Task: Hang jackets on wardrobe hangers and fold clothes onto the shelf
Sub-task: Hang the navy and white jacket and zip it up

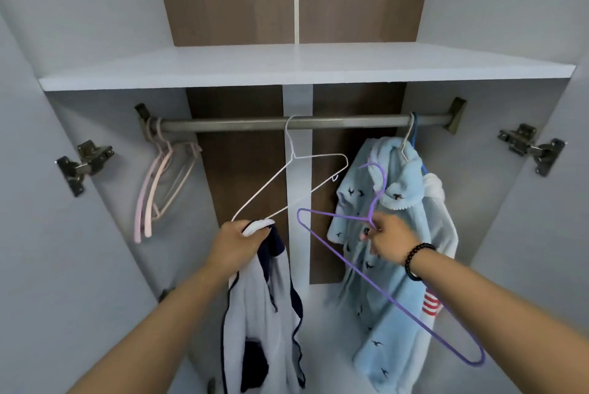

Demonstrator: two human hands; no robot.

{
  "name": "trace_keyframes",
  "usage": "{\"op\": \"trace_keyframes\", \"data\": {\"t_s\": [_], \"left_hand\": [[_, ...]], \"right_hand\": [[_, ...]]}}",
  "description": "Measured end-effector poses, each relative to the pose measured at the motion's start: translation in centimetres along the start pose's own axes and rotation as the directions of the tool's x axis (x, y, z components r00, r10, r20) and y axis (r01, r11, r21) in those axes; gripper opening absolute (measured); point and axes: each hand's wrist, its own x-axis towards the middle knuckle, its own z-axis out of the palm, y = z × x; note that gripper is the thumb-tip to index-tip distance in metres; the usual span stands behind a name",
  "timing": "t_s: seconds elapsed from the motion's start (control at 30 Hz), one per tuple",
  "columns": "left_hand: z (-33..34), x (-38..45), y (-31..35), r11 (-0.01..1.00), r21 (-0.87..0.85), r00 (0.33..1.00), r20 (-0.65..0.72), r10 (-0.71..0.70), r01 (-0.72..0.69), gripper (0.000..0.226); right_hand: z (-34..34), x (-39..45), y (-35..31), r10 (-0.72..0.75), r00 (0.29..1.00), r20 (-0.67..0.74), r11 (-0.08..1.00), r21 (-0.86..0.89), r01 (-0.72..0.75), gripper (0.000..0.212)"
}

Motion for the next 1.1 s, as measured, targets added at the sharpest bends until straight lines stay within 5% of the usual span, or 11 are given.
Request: {"op": "trace_keyframes", "data": {"t_s": [0.1,0.3,0.43,0.6,0.83,1.1], "left_hand": [[0.0,-2.7,-0.1,0.996,0.090,0.998,-0.051,-0.026,0.030,0.026],[-0.3,-7.7,-0.8,0.984,0.099,0.974,-0.185,-0.129,0.149,0.041],[-1.0,-10.3,-1.6,0.967,0.162,0.954,-0.259,-0.152,0.198,0.036],[-1.3,-12.6,-1.4,0.926,0.267,0.934,-0.310,-0.178,0.265,0.045],[0.5,-14.4,-1.0,0.931,0.329,0.967,-0.240,-0.080,0.159,0.033],[-1.8,-17.0,3.2,0.938,0.342,0.985,-0.136,0.106,-0.054,0.023]], "right_hand": [[-0.6,-3.4,0.8,-0.058,0.994,0.096,0.995,0.087,0.050,0.032],[-2.8,-9.1,2.1,-0.112,0.937,0.332,0.991,0.112,0.079,0.022],[-3.5,-12.0,2.0,-0.198,0.914,0.353,0.979,0.107,0.171,0.017],[-4.1,-14.5,2.4,-0.406,0.873,0.270,0.913,0.080,0.400,0.042],[-4.4,-15.4,1.9,-0.443,0.853,0.274,0.896,0.161,0.413,0.046],[-3.2,-16.8,-2.0,-0.536,0.803,0.262,0.840,0.064,0.540,0.050]]}}
